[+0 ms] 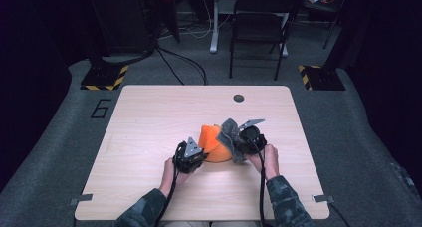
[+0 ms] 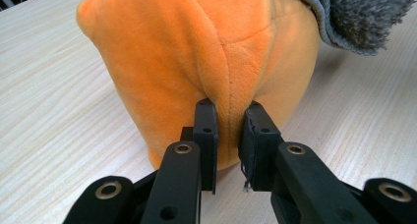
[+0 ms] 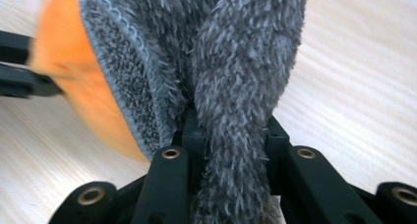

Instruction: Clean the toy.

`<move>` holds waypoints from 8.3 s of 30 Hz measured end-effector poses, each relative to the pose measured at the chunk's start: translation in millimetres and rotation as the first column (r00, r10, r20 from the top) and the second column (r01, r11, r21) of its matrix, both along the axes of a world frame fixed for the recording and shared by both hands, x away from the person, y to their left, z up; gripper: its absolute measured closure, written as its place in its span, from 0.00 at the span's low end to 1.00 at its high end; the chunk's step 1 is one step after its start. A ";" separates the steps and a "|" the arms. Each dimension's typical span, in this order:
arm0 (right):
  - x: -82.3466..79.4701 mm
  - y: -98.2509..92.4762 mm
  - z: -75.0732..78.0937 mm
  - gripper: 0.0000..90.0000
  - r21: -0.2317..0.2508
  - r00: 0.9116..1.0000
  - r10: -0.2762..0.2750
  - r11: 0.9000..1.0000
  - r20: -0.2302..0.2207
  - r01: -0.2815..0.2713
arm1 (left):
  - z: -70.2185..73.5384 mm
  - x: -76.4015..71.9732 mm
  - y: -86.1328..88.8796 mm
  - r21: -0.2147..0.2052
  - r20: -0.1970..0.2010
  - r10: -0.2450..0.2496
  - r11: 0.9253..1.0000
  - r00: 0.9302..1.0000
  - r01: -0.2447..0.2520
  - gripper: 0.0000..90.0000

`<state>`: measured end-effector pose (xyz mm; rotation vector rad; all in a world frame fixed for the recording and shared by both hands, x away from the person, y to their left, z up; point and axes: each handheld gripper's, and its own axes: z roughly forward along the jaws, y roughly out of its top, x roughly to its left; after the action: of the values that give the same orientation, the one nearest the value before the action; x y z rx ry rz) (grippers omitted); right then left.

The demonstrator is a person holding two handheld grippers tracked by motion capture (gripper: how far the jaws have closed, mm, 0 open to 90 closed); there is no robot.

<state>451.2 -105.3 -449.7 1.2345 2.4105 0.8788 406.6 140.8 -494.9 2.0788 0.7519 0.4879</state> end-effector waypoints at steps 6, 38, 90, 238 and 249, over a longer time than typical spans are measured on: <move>6.6 -10.4 -16.7 0.80 -0.012 0.998 -0.038 0.999 -0.053 0.037 | -0.6 0.3 1.1 -0.001 -0.008 0.002 1.000 1.000 -0.002 0.87; -23.9 41.8 46.8 0.80 0.041 0.986 0.078 0.996 0.147 -0.085 | 0.4 -9.5 -8.1 0.090 0.081 -0.010 0.996 0.997 0.003 0.87; 16.7 -8.3 -38.5 0.80 -0.125 0.985 -0.110 0.988 -0.136 0.093 | -4.5 -2.8 -0.4 0.038 0.037 -0.002 0.999 0.999 0.000 0.87; 23.0 -11.9 -7.4 0.81 -0.116 0.986 -0.144 0.984 -0.081 0.134 | -3.4 -3.1 3.8 -0.045 0.024 -0.011 0.999 1.000 0.012 0.90; 2.8 32.1 15.2 0.81 -0.141 1.000 -0.001 0.990 -0.014 -0.001 | -2.9 -3.9 4.3 -0.048 0.029 -0.010 0.999 1.000 0.011 0.86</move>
<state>453.9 -73.2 -434.4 1.1913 2.4367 0.6880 402.7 145.0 -497.8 2.0257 0.7288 0.4888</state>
